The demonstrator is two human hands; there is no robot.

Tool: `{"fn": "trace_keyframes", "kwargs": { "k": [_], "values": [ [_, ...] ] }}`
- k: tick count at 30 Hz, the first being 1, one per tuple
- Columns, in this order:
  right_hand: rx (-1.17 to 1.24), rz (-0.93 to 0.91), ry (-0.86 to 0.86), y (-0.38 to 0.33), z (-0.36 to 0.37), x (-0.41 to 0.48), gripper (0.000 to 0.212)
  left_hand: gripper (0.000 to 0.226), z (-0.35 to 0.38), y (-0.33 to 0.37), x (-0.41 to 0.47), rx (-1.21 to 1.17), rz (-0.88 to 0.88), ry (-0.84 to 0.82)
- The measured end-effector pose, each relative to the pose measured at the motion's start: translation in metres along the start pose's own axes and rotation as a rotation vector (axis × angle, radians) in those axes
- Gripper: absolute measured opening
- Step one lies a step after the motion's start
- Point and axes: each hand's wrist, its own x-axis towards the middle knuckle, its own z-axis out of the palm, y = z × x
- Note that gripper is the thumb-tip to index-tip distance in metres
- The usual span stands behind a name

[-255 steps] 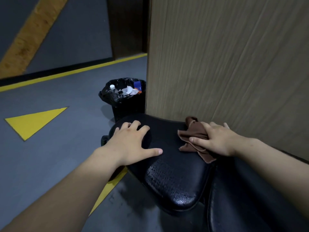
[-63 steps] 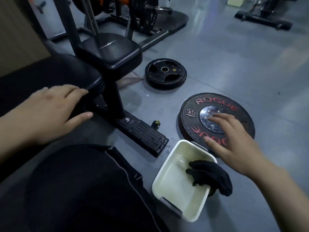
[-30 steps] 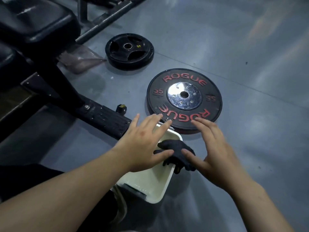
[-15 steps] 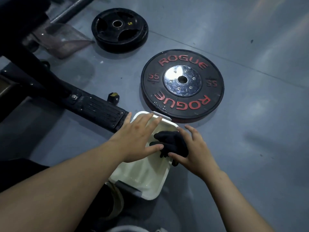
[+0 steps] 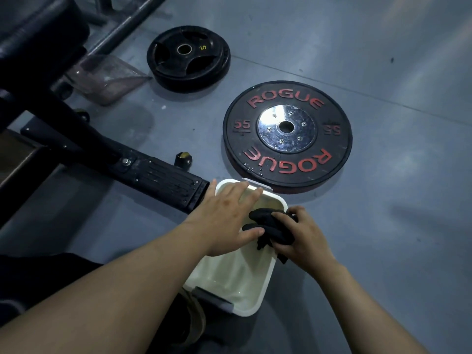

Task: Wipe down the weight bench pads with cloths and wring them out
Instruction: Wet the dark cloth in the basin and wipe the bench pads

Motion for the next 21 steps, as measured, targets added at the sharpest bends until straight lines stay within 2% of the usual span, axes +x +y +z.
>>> {"fn": "trace_keyframes", "kwargs": {
  "k": [4,7,11,14,17,21],
  "values": [
    [0.03,-0.01,0.041,-0.01,-0.014,0.0,0.061,0.083,-0.009,-0.001,-0.006,0.023,0.002,-0.005],
    [0.08,-0.047,0.107,-0.03,-0.041,0.005,0.059,0.093,-0.017,-0.004,-0.012,0.013,-0.019,-0.028],
    [0.141,-0.146,0.153,-0.066,-0.084,0.018,0.053,0.111,-0.034,-0.005,-0.018,-0.068,-0.062,-0.035],
    [0.138,-0.205,0.165,-0.097,-0.113,0.03,0.053,0.117,-0.051,-0.004,-0.022,-0.168,-0.071,0.033],
    [0.15,-0.283,0.155,-0.127,-0.136,0.042,0.053,0.107,-0.068,-0.004,-0.029,-0.319,-0.055,0.184],
    [0.143,-0.382,0.114,-0.165,-0.16,0.06,0.054,0.066,-0.099,-0.013,-0.042,-0.43,-0.071,0.371]
  ]
}}
